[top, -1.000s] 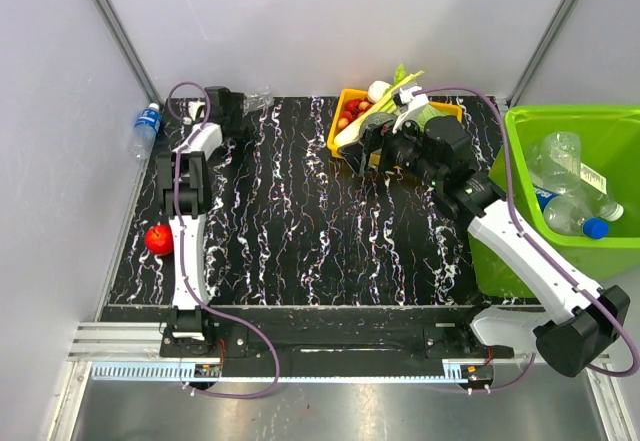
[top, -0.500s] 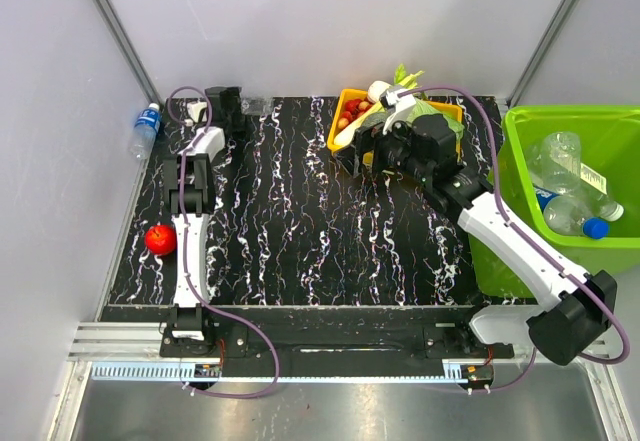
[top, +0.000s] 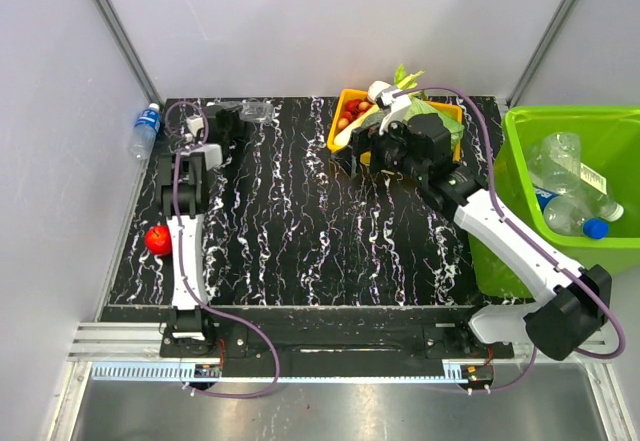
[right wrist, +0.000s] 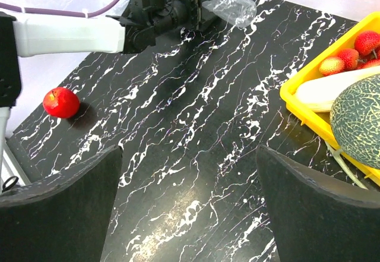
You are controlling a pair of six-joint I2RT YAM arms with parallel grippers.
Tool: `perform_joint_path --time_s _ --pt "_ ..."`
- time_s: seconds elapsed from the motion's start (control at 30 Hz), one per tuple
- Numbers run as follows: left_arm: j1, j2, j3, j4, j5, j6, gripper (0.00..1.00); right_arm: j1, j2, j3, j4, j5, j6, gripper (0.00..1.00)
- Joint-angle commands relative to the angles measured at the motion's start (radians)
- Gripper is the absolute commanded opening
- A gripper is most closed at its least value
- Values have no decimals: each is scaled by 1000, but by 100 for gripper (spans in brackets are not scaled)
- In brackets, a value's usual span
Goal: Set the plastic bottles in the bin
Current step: Pick up the plastic bottle from the corner of the board.
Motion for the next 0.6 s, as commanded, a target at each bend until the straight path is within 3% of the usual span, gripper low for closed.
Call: perform_joint_path --time_s 0.0,0.23,0.57 --pt "21 -164 -201 19 110 89 36 10 -17 32 36 -38 28 98" --pt "21 -464 -476 1 281 294 33 8 -78 29 2 -55 40 97" --pt "-50 -915 -827 -126 397 576 27 10 -187 23 -144 26 60 100"
